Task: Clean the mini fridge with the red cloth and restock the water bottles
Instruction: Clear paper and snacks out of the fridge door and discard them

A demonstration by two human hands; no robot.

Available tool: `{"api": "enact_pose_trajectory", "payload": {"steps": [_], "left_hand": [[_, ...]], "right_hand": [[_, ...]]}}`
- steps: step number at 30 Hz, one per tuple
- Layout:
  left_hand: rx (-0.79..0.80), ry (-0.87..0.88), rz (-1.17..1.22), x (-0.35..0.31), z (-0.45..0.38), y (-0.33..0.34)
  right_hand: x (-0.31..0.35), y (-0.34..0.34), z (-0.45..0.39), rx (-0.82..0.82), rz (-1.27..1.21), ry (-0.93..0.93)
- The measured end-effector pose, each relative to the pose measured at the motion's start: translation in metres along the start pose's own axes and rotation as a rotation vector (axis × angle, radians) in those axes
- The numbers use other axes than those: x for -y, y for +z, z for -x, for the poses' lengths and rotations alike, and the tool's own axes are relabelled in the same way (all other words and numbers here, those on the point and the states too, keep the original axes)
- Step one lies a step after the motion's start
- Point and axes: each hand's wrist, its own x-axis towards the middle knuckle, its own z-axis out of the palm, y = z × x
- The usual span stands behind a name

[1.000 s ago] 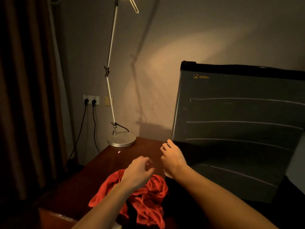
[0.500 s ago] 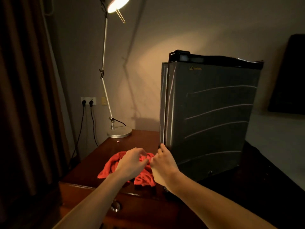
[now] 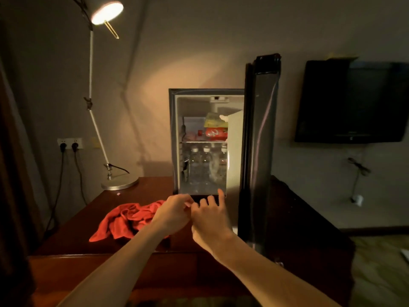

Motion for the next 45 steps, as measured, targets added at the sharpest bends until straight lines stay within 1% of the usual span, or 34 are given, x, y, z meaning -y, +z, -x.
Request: {"api": "enact_pose_trajectory", "payload": {"steps": [1, 2, 5, 8, 11, 15, 17, 19, 24, 29, 31, 33, 35, 37, 40, 45], "left_hand": [[-0.003, 0.020, 0.010, -0.008, -0.002, 0.005], [0.006, 0.032, 0.009, -0.014, -0.005, 0.012], [0.078, 0.072, -0.046, -0.038, -0.014, 0.031], [0.125, 0.154, -0.068, -0.059, -0.026, 0.051], [0.151, 0.182, -0.028, -0.076, -0.035, 0.071], [0.183, 0.185, -0.033, -0.085, -0.041, 0.097], [0.204, 0.179, -0.040, -0.088, -0.042, 0.107], [0.213, 0.200, -0.046, -0.092, -0.045, 0.117], [0.192, 0.260, -0.035, -0.114, -0.058, 0.143], [0.098, 0.388, 0.047, -0.149, -0.080, 0.168], [0.062, 0.433, 0.055, -0.164, -0.092, 0.176], [0.045, 0.476, 0.049, -0.179, -0.105, 0.183], [0.049, 0.506, 0.012, -0.192, -0.117, 0.191], [0.079, 0.527, -0.042, -0.205, -0.128, 0.199], [0.132, 0.516, -0.097, -0.220, -0.147, 0.214], [0.207, 0.398, -0.193, -0.237, -0.174, 0.234]], "right_hand": [[-0.007, 0.004, 0.005, -0.009, 0.000, 0.032], [-0.013, 0.007, 0.010, 0.015, 0.012, 0.058], [-0.029, 0.006, 0.023, 0.080, 0.064, 0.162], [-0.047, -0.002, 0.036, 0.041, 0.039, 0.248], [-0.074, -0.006, 0.050, 0.103, -0.022, 0.365], [-0.117, 0.015, 0.075, 0.164, -0.081, 0.489], [-0.136, 0.026, 0.084, 0.136, -0.073, 0.506], [-0.156, 0.030, 0.086, 0.103, -0.123, 0.545], [-0.214, 0.032, 0.093, -0.068, -0.196, 0.630], [-0.266, 0.030, 0.101, -0.073, -0.247, 0.753], [-0.283, 0.036, 0.103, -0.097, -0.217, 0.764], [-0.299, 0.038, 0.104, -0.079, -0.232, 0.764], [-0.316, 0.039, 0.102, 0.018, -0.289, 0.759], [-0.335, 0.039, 0.098, 0.108, -0.316, 0.709], [-0.365, 0.045, 0.092, 0.085, -0.413, 0.643], [-0.399, 0.060, 0.091, 0.006, -0.435, 0.648]]}}
